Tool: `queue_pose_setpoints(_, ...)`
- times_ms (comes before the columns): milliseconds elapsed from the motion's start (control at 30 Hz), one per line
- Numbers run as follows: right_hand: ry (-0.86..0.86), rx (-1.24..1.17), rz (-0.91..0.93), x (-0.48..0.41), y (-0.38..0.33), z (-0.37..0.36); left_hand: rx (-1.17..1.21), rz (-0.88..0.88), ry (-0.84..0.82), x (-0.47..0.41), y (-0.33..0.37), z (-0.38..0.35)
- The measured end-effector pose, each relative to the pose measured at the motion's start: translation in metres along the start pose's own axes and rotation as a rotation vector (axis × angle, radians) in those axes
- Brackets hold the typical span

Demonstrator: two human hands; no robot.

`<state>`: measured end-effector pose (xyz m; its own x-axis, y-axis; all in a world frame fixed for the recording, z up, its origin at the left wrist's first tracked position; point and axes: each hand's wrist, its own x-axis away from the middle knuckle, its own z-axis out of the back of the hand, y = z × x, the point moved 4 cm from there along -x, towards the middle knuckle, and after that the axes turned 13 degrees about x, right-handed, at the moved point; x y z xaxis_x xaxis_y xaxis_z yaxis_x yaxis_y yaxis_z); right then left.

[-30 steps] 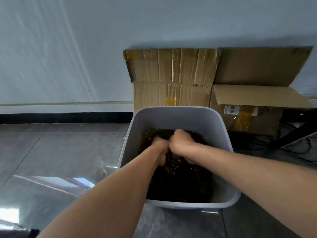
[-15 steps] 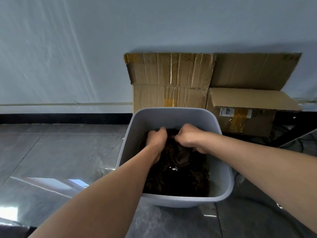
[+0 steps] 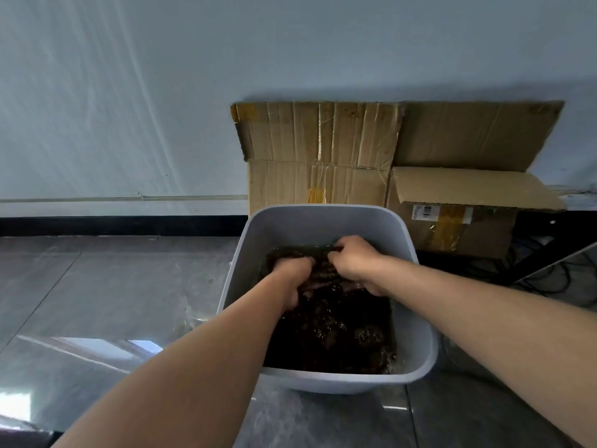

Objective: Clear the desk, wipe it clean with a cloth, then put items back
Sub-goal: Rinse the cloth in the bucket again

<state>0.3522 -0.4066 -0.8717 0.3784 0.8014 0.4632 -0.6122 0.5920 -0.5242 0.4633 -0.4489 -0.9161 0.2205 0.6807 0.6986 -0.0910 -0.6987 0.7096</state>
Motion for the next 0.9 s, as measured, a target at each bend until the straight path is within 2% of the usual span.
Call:
queue_pose_setpoints(67, 0.036, 0.292, 0.047, -0.001, 0.004, -0.005, -0.289, -0.222, 0.158, -0.006, 0.002, 0.006)
queue_pose_setpoints(133, -0.02, 0.486, 0.058, 0.0, 0.003, -0.011, -0.606, -0.331, 0.227, -0.003, 0.002, 0.004)
queue_pose_setpoints(267, -0.16, 0.73, 0.026, -0.006, 0.004, -0.033, -0.916, -0.254, 0.178, -0.014, -0.013, 0.003)
queue_pose_setpoints(333, -0.176, 0.779, 0.036, -0.011, 0.004, -0.04, -0.981, -0.209, 0.074, -0.02, -0.017, 0.003)
queue_pose_setpoints(400, -0.198, 0.736, 0.06, -0.013, 0.002, -0.044, -0.894, -0.196, -0.041, -0.02, -0.017, 0.001)
queue_pose_setpoints(467, -0.188, 0.626, 0.064, -0.013, -0.002, -0.043, -0.648, -0.108, -0.093, -0.013, -0.018, -0.002)
queue_pose_setpoints(567, -0.097, 0.298, -0.046, -0.013, -0.003, -0.04, -0.382, 0.08, -0.087, -0.002, -0.018, -0.005)
queue_pose_setpoints(667, -0.02, 0.048, -0.1, -0.003, -0.008, -0.034, -0.172, 0.115, -0.071, 0.006, -0.01, -0.006)
queue_pose_setpoints(900, 0.148, 0.127, -0.082, 0.001, 0.0, -0.011, 0.061, 0.154, -0.101, 0.013, -0.003, -0.013)
